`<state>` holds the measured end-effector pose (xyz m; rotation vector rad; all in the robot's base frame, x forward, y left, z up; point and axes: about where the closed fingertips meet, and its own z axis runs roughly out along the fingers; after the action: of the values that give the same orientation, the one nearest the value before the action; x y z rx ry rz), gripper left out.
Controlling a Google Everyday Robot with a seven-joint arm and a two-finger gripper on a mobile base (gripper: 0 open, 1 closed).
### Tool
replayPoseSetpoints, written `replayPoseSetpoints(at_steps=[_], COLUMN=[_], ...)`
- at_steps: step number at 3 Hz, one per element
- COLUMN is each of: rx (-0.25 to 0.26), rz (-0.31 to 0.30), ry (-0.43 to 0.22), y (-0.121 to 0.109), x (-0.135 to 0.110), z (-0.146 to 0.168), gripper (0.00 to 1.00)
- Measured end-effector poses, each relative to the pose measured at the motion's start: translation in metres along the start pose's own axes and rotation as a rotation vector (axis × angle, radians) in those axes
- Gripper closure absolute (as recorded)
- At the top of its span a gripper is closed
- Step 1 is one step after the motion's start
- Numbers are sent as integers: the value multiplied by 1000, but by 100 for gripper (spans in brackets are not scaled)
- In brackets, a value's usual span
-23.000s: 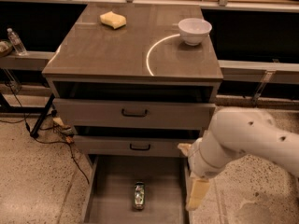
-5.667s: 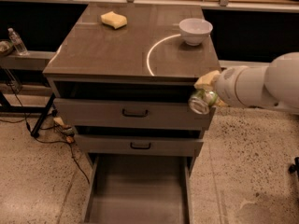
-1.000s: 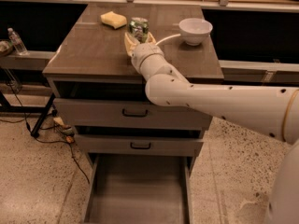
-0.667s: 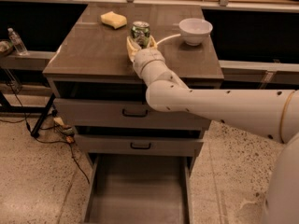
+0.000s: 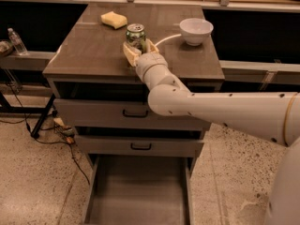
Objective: Pick green can from bottom drawer and place on counter
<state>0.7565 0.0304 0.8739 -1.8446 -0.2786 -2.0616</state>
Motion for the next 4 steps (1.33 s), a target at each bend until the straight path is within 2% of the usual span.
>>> replayPoseSetpoints(at_steps=[1, 2, 3, 4], rx=[-12, -24, -61, -160], rz=[-14, -18, 18, 224], ry=[-16, -42, -73, -111], y=[7, 20, 55, 132], x=[-3, 5, 29, 87], z=[-13, -30, -48, -76], gripper=[1, 0, 0, 0])
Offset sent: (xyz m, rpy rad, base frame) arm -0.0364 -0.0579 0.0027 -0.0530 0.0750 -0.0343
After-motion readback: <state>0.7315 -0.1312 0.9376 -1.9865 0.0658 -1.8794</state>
